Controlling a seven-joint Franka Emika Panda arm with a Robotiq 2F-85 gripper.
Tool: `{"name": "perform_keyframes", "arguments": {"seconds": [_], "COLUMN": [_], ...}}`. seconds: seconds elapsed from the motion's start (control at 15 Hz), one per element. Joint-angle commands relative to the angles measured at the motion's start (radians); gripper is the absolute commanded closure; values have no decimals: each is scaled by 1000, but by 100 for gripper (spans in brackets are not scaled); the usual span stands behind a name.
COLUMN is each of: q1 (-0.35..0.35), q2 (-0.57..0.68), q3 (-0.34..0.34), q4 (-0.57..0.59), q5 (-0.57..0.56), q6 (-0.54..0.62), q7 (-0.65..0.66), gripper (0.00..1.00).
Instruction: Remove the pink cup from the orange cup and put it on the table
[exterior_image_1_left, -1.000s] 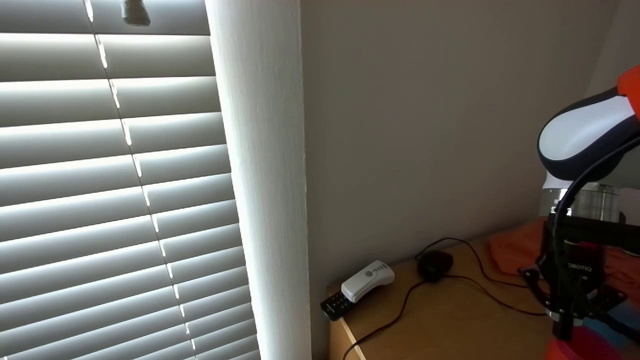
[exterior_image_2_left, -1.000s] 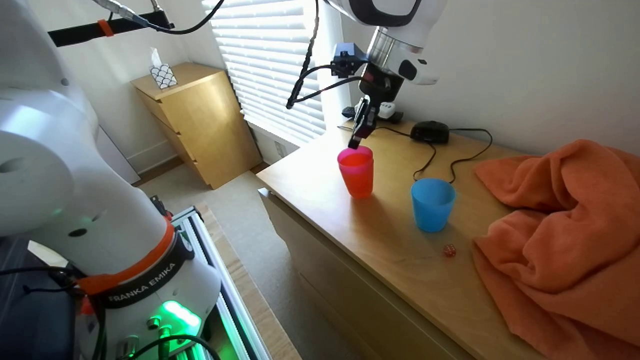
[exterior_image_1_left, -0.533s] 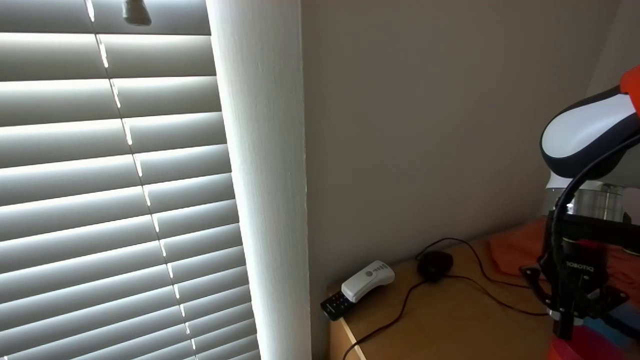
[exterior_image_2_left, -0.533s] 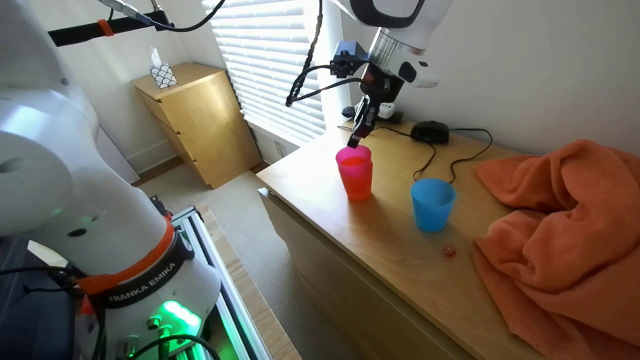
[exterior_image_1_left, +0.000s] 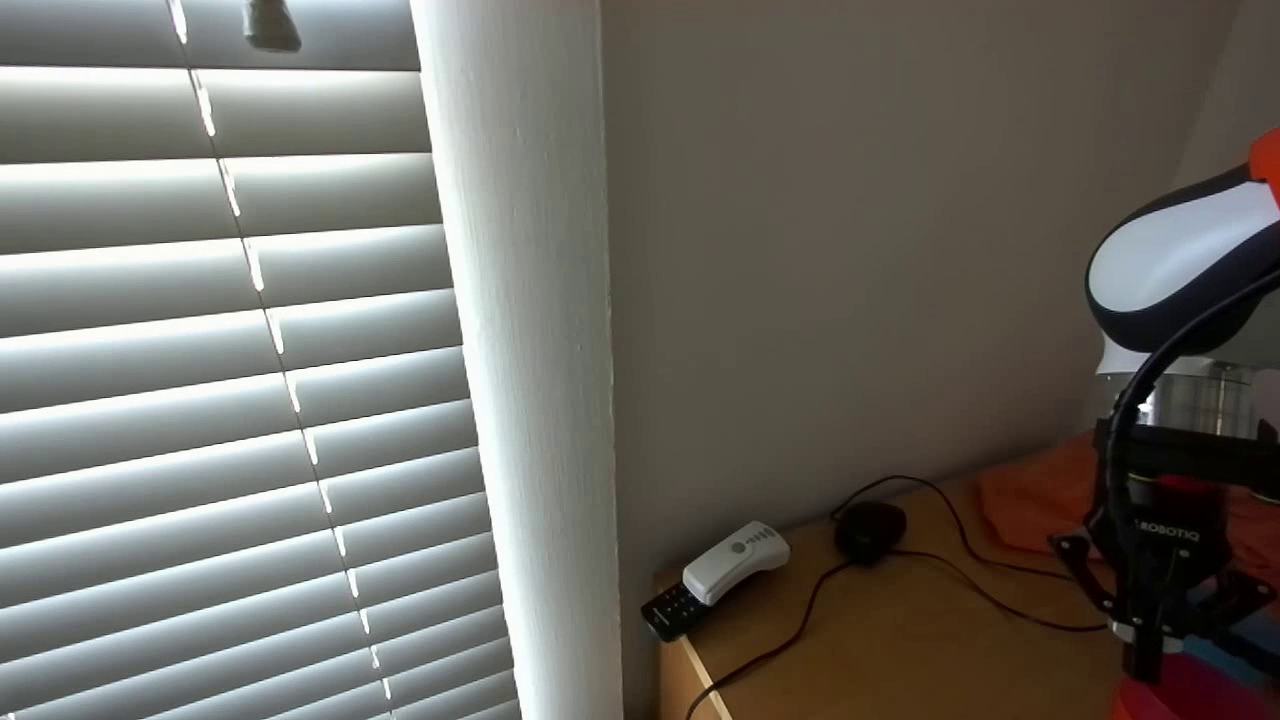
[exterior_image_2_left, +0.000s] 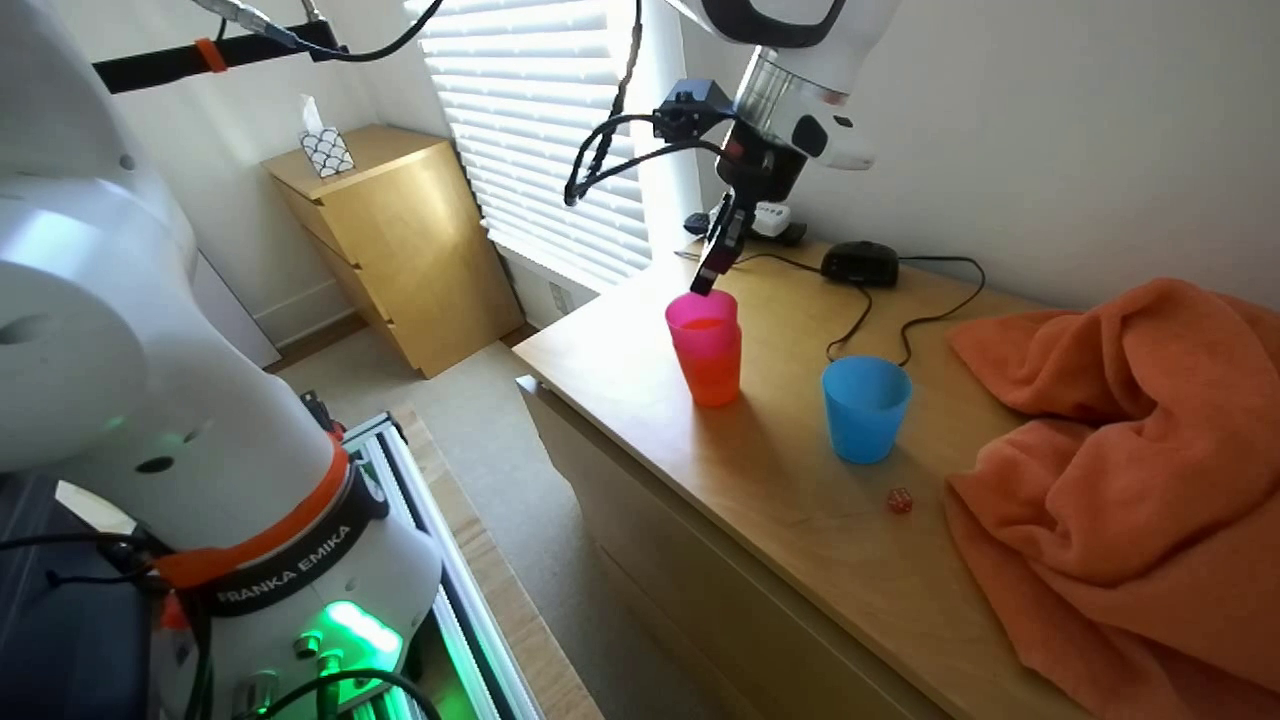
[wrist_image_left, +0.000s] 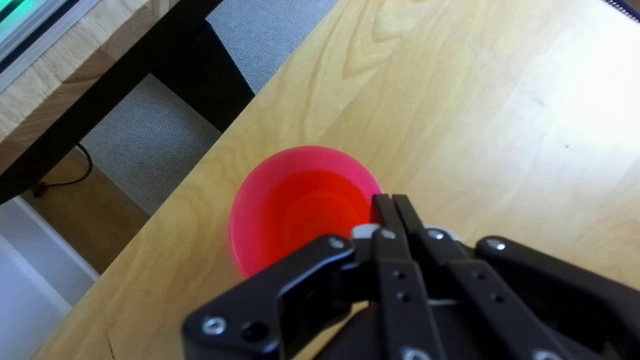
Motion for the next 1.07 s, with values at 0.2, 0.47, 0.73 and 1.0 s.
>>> {"name": "perform_keyframes", "arguments": {"seconds": [0.2, 0.47, 0.73, 1.0], "q1": [13, 10, 11, 13], "q2": [-117, -185, -230, -173], "q3": [9, 20, 37, 52], "q4": [-14, -7, 24, 80], "q5": [-43, -66, -75, -30], "q6": [-81, -140, -164, -124], "q7": [56, 53, 42, -10], "gripper": [99, 99, 99, 99]}}
